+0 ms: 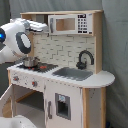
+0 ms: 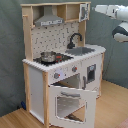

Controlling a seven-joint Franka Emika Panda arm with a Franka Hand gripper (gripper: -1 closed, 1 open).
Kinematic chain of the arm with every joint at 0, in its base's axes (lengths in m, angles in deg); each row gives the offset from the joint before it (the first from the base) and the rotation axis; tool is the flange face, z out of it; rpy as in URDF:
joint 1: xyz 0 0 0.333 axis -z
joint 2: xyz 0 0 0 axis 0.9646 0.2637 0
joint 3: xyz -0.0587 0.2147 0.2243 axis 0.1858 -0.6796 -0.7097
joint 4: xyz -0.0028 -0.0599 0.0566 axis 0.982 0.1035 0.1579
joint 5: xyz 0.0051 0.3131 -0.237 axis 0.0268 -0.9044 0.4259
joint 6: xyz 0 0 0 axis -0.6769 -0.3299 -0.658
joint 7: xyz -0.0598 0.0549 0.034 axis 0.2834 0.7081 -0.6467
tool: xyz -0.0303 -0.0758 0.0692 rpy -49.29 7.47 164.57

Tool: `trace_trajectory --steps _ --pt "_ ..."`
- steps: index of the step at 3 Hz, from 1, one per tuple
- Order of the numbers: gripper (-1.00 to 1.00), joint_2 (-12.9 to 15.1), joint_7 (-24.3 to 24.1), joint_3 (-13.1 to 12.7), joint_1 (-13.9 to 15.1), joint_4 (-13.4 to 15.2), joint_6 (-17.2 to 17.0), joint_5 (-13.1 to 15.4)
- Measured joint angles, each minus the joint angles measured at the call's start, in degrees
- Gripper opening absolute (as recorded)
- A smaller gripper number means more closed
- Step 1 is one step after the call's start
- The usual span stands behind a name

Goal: Play with the kitchen

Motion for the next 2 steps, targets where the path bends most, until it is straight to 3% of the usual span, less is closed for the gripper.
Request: trace_trajectory --steps 2 --pt "1.0 -2.82 -11.46 -1.64 3.88 -0.05 -0.59 0.0"
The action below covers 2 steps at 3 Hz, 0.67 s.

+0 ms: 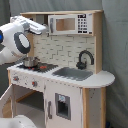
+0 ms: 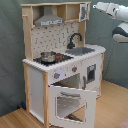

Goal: Play with the kitchen

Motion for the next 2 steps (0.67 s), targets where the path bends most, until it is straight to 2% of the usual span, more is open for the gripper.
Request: trace_trajectory --steps 2 --pt "1.0 -2.08 -12.87 -4.02 5.22 -0.7 -0.4 0.0"
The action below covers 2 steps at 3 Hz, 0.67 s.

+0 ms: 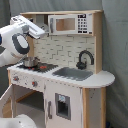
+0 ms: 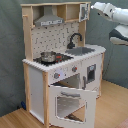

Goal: Play with the kitchen

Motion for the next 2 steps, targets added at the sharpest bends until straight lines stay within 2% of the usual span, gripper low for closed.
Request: trace_trajectory --steps 2 --pt "1.0 -2.95 -14.13 -4.2 6.1 -3.08 -2.16 0.0"
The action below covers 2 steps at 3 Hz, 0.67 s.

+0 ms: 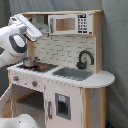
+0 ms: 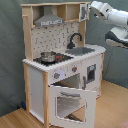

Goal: Play with the kitchen

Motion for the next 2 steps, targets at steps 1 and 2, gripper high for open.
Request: trace_trajectory --steps 1,2 --pt "1.0 -0.95 -4.84 -1.33 1.86 -1.84 -1.31 0.0" --pt "1.0 -1.81 -9.47 -2.58 3.59 -4.05 -2.95 0.0"
